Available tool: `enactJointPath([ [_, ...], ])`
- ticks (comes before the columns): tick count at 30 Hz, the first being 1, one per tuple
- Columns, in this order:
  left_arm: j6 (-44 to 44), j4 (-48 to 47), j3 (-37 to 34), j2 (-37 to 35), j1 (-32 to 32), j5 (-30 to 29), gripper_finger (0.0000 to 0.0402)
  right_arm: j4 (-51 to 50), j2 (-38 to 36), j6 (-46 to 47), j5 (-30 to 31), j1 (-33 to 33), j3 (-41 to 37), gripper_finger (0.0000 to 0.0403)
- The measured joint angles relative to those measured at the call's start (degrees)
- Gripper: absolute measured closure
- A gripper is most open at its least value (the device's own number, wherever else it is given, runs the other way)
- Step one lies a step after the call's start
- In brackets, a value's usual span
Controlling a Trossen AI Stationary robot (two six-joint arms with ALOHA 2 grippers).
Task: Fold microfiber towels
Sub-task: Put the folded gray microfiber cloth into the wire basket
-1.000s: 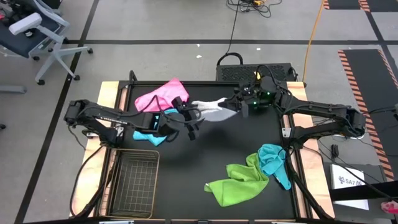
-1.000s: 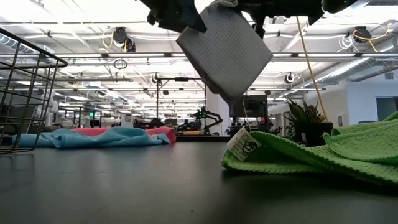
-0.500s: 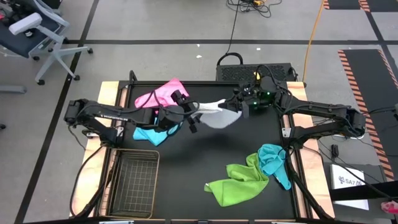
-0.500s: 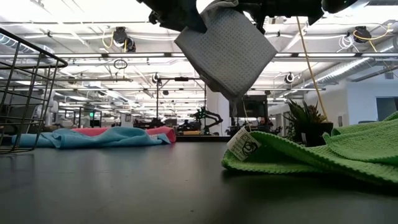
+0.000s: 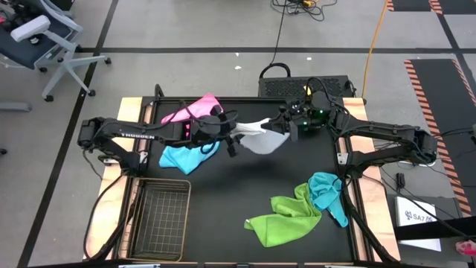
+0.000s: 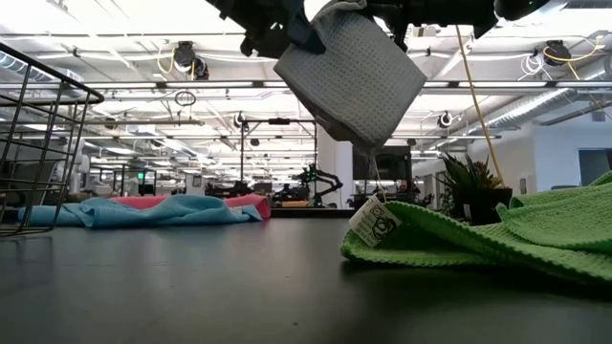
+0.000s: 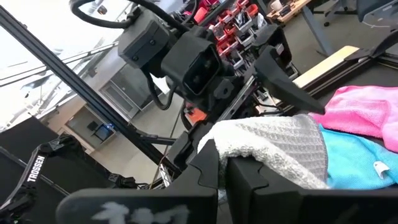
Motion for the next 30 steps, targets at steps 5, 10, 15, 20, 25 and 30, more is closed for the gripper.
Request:
enactJointPath([
  [5,-4.2,0.1,0.0,0.0,-0.2,1.2,0.0239,0.0,0.0,0.0,0.0,0.0,0.0,0.0403],
  [10,-6.9,0.1,0.0,0.0,-0.4,4.0,0.0377,0.0,0.0,0.0,0.1,0.0,0.0,0.0403],
  [15,-6.9,0.8,0.0,0.0,-1.2,2.0,0.0392,0.0,0.0,-0.9,0.1,0.0,0.0,0.0403],
  [20,-7.0,0.8,0.0,0.0,-1.8,0.8,0.0396,0.0,0.0,-1.0,0.1,0.0,0.0,0.0403],
  [25,-7.0,0.9,0.0,-0.1,-2.6,-2.4,0.0396,1.0,-0.4,-1.2,0.0,0.0,-0.1,0.0383],
  [30,-7.1,0.8,0.0,-0.7,-3.3,-4.4,0.0396,8.3,-1.4,-2.0,-0.9,0.0,-0.1,0.0318],
])
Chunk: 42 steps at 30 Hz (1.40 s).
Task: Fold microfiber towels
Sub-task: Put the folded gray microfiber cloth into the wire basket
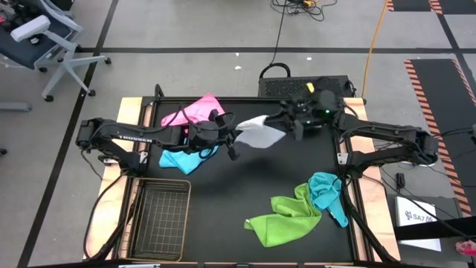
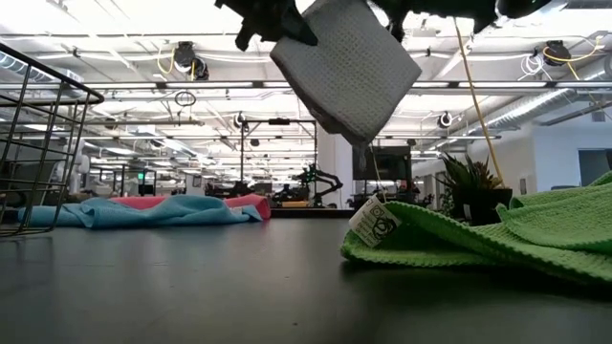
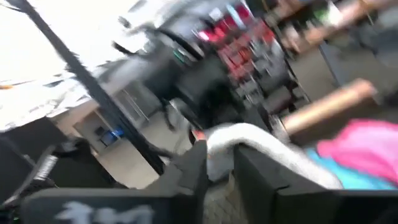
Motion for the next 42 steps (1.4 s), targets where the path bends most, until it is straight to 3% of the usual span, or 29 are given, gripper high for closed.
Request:
enactJointPath([
  [5,0.0,-1.5,0.0,-2.5,-0.4,-3.9,0.0396,10.2,-2.0,3.0,-3.0,0.0,0.0,0.0255],
  [9,0.1,-5.7,1.3,-6.1,-2.2,-8.7,0.0396,12.0,-4.6,3.8,-4.8,-0.1,0.1,0.0228],
  [15,0.1,-18.6,7.7,-11.9,-8.5,-18.2,0.0396,10.8,-6.6,3.4,-5.2,-0.8,0.1,0.0228],
  [25,-7.3,-37.1,23.2,-12.9,-25.0,-33.9,0.0396,7.3,-7.0,2.8,-6.5,-2.0,0.1,0.0231],
  [29,-12.8,-41.9,24.6,-13.0,-30.1,-34.2,0.0396,6.8,-7.0,2.4,-6.5,-2.0,0.1,0.0231],
  [34,-21.0,-48.5,24.5,-13.3,-36.6,-30.0,0.0396,6.6,-7.0,2.4,-6.5,-2.1,0.1,0.0231],
  [42,-53.4,-66.0,24.6,-13.3,-43.6,-16.7,0.0396,6.2,-7.0,2.4,-6.2,-2.1,0.1,0.0232],
])
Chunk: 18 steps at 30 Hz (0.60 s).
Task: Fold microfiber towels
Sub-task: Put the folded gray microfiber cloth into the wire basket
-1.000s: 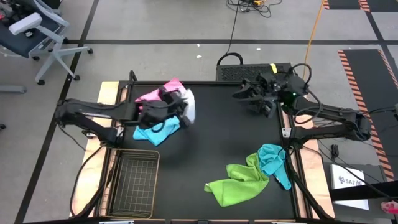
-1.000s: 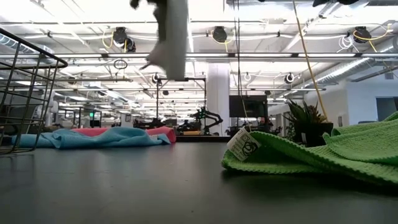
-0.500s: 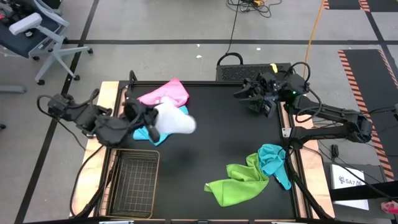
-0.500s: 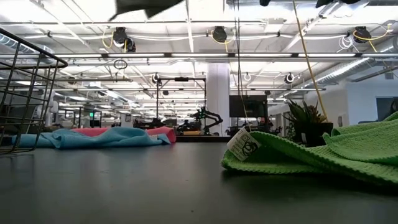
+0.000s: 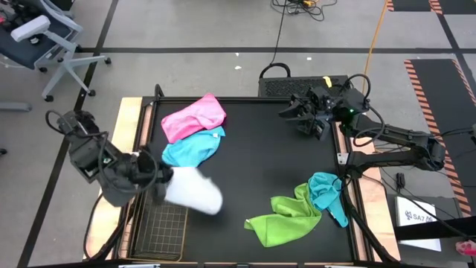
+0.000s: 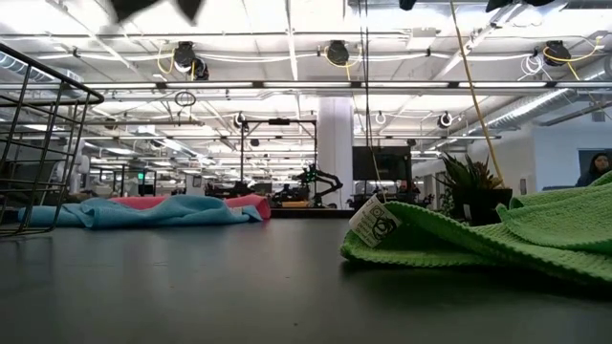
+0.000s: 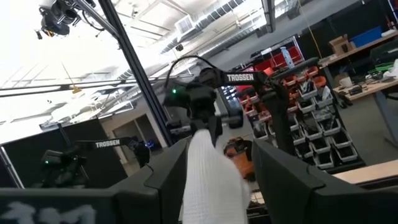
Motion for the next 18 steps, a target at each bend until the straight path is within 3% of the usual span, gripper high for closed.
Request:
enactJointPath([
  [4,-17.6,-10.6,0.0,0.0,-1.2,11.0,0.0396,-1.1,0.0,0.0,0.1,0.0,0.0,0.0232],
  [8,-28.5,-19.9,0.0,0.0,-1.2,23.0,0.0396,-3.2,0.0,-0.3,1.3,0.0,0.0,0.0232],
  [13,-32.3,-19.8,-0.3,0.0,-0.3,33.5,0.0396,-5.4,0.0,-1.6,2.1,0.0,0.0,0.0232],
  [18,-37.1,-19.8,-0.3,0.4,0.9,47.8,0.0396,-5.8,0.0,-2.0,2.8,0.0,0.0,0.0232],
])
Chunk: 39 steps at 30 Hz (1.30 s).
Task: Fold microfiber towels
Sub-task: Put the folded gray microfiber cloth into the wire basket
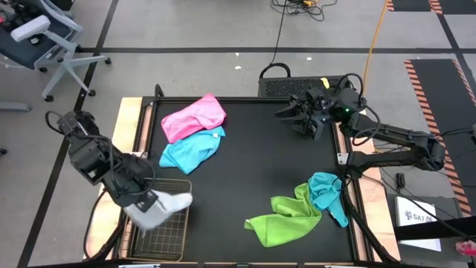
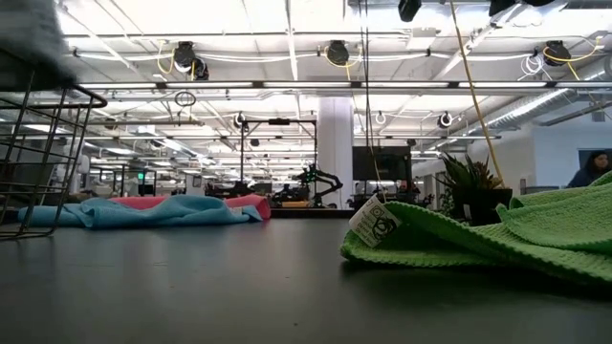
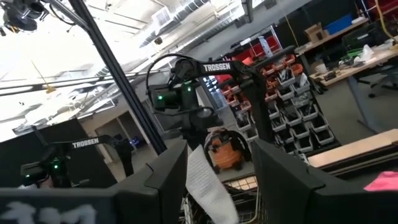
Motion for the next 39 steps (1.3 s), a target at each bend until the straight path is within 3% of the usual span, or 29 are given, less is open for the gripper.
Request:
enactJointPath([
  [4,-5.8,0.0,0.0,0.1,0.0,11.3,0.0396,-0.1,0.0,-0.4,0.1,0.0,0.0,0.0232],
  [7,-7.3,0.1,0.0,0.0,0.0,15.1,0.0396,-0.3,0.0,-1.2,0.2,0.0,0.0,0.0232],
  [18,-3.1,6.5,0.0,0.0,0.3,11.7,0.0396,-0.6,0.0,-1.7,0.2,0.0,0.0,0.0232],
  [28,-3.0,21.3,0.0,0.0,0.2,11.8,0.0396,-1.0,0.0,-2.6,2.1,0.0,0.0,0.0232],
  [39,-5.6,19.3,0.0,2.5,-2.3,14.3,0.0396,-5.4,0.0,-2.9,3.2,0.0,0.0,0.0232],
])
